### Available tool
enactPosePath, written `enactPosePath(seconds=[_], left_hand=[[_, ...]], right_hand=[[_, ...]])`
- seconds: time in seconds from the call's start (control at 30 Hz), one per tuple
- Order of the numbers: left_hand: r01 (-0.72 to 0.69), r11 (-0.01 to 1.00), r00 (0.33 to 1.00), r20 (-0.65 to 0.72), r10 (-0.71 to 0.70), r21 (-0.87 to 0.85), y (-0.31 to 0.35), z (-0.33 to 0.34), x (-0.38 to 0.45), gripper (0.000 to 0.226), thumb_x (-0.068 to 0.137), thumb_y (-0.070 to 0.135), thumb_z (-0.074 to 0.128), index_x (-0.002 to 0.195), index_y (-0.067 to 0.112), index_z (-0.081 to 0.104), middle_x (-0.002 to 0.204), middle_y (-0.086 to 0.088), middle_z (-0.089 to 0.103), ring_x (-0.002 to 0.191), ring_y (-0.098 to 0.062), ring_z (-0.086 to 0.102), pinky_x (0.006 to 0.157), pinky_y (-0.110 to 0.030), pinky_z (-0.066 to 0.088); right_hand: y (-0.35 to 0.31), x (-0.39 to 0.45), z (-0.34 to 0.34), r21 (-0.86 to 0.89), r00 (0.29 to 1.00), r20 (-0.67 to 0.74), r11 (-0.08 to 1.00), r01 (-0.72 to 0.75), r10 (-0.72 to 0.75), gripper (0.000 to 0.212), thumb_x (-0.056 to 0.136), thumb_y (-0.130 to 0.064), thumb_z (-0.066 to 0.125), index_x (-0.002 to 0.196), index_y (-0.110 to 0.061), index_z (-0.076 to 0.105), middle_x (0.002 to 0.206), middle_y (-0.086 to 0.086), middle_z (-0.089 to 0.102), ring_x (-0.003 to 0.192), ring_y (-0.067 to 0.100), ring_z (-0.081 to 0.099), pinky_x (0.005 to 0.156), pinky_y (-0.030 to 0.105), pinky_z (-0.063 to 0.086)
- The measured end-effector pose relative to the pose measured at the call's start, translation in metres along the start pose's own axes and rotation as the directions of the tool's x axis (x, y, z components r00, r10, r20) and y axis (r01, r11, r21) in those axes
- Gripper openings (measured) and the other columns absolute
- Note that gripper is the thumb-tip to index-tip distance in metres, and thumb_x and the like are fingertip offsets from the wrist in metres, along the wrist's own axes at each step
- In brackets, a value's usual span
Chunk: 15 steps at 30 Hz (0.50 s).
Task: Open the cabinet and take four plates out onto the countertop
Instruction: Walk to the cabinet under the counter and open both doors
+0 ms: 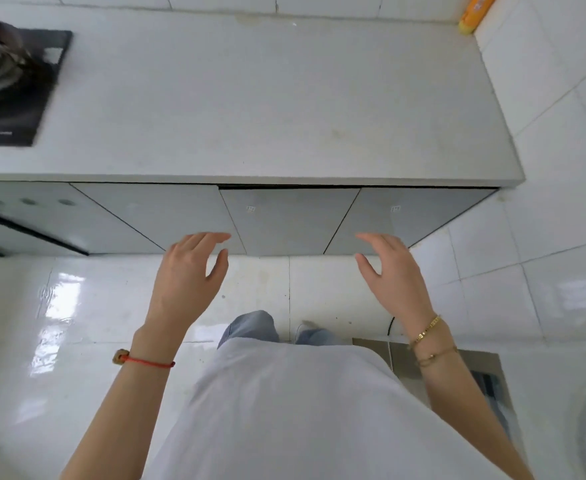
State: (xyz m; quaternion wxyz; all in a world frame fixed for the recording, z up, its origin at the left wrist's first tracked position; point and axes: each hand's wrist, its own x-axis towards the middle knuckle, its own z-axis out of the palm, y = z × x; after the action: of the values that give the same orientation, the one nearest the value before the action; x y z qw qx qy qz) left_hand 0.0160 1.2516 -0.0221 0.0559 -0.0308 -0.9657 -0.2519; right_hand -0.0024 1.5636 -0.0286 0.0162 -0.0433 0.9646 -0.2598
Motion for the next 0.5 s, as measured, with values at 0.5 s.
enactPosePath(seconds=[0.5], left_hand=[[0.267, 0.964, 0.957, -0.116, -0.265, 0.004, -0.007, -0.018, -0.067, 0.024, 0.093, 0.014, 0.057, 0.116, 0.014, 0.064, 0.111, 0.000, 0.069, 0.104, -0.024, 0.062, 0.094, -0.040, 0.047]], right_hand=[[-0.032, 0.015, 0.031, 0.076, 0.961, 0.131, 0.969, 0.236, -0.244, 0.034, 0.093, -0.024, 0.055, 0.127, -0.016, 0.056, 0.122, 0.000, 0.060, 0.117, 0.018, 0.052, 0.100, 0.030, 0.043]])
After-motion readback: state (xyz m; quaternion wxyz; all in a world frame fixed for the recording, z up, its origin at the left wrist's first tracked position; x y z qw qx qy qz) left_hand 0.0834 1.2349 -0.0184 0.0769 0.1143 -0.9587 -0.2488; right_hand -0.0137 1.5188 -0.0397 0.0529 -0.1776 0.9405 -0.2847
